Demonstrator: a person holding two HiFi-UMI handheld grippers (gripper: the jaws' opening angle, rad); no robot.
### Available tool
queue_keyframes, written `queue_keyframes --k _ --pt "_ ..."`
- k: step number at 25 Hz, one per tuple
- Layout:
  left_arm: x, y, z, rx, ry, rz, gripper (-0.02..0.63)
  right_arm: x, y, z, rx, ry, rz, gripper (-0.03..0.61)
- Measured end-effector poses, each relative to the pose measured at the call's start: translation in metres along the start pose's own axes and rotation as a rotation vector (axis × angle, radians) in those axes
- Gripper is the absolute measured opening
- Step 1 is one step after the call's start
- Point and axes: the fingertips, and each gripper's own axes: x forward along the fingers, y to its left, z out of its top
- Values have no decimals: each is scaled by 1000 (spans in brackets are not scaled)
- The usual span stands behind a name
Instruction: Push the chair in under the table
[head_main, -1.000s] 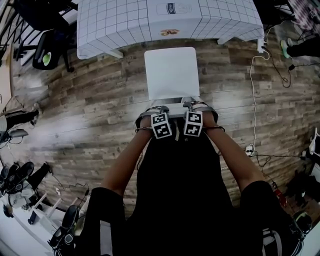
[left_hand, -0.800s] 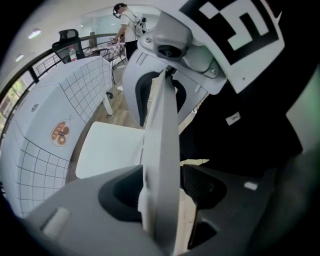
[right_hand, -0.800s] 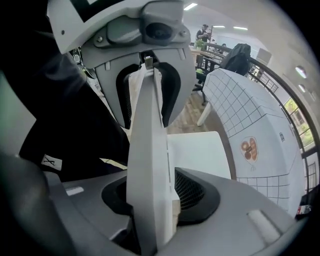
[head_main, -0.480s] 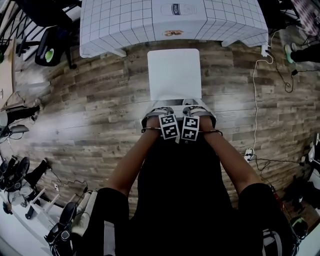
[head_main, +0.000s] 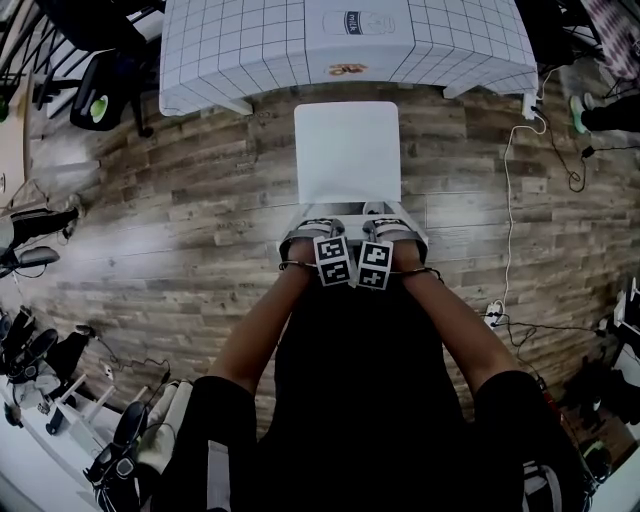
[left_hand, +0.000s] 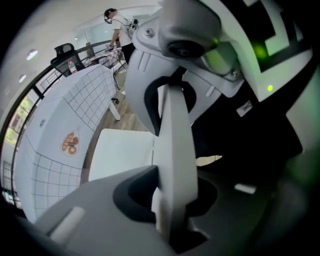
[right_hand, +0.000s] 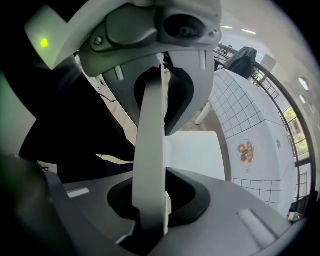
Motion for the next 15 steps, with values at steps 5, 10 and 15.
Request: queue_keyframes --k 5,10,15 --pt "-2 3 2 -2 10 -11 87 -1 -3 -1 0 5 7 74" --pt "-6 17 10 -24 -1 -18 87 -6 -18 -6 -22 7 12 74" --pt "-6 34 20 -56 -1 -24 89 -9 -36 -15 -54 0 9 74"
